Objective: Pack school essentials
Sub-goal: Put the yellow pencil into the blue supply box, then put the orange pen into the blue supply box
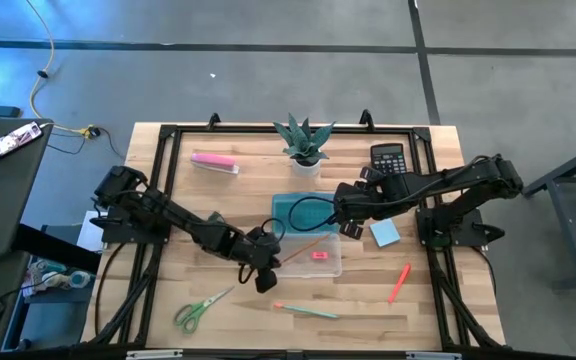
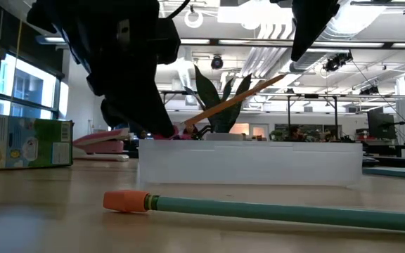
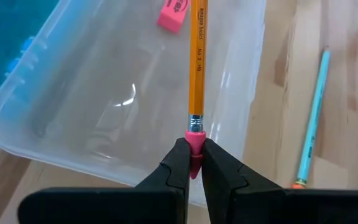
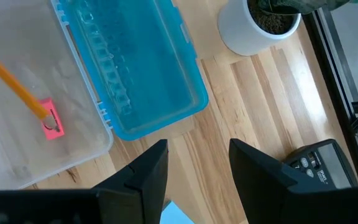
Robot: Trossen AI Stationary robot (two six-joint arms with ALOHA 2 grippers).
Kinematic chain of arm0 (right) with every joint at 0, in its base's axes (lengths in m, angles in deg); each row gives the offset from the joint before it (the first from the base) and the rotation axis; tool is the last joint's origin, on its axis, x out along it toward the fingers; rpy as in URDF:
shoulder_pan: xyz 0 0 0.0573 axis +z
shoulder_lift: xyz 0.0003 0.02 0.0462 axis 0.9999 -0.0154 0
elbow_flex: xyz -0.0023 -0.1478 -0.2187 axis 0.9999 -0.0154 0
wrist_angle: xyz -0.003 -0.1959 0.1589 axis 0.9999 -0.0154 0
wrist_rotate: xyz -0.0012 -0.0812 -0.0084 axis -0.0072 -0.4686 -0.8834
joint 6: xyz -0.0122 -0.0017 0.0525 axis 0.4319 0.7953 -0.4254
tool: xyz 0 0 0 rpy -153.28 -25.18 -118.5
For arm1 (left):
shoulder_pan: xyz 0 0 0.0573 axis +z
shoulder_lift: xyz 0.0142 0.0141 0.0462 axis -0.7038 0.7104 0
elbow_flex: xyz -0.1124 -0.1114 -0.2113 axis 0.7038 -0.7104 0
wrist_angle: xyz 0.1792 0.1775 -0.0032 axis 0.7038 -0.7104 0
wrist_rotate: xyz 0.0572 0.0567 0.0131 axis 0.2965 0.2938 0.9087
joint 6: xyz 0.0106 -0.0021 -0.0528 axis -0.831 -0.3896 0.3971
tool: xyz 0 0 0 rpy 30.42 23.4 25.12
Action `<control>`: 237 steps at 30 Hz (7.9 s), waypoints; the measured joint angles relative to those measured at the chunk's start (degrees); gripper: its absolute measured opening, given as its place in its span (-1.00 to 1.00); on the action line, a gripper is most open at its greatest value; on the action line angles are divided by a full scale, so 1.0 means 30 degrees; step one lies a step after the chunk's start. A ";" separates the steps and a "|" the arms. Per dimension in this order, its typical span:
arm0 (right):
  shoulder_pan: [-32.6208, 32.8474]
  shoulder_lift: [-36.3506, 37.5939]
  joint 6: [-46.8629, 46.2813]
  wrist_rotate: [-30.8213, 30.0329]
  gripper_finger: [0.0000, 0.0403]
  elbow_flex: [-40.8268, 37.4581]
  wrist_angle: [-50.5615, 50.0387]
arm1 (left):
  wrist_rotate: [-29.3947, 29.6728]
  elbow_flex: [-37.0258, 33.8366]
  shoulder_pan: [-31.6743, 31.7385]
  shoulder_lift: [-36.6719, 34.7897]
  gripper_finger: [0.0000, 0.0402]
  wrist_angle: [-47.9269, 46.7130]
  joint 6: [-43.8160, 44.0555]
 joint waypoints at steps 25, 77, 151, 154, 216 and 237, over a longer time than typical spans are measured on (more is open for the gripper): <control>0.0004 0.0000 -0.0189 0.1085 -0.20 0.0000 0.0097 | -0.0153 -0.0005 0.0362 -0.0113 -0.61 -0.0059 -0.0688; 0.9332 -0.4060 -1.1504 0.3520 -0.20 0.0007 -0.1664 | 0.3136 -0.0015 -0.4803 -0.5603 -0.73 -0.9300 0.1002; 1.6240 0.1278 -0.5848 0.5166 -0.20 -1.2808 0.9195 | 0.3064 -0.0015 -0.3003 -0.5588 -0.73 -0.9131 0.2999; 1.6240 0.0264 -0.5476 0.5486 -0.20 -1.2808 0.9611 | 0.3067 -0.0015 -0.3003 -0.5588 -0.73 -0.9131 0.2995; 0.6620 -0.1566 -0.0027 -0.0644 -0.92 -0.6513 1.8076 | -0.0048 -0.0007 -0.3076 -0.5588 -0.73 -0.9765 0.2243; 0.3099 -0.5067 0.0676 0.2856 -0.92 -0.6513 1.8609 | 0.0004 -0.0007 -0.3084 -0.5588 -0.31 -0.9037 0.0639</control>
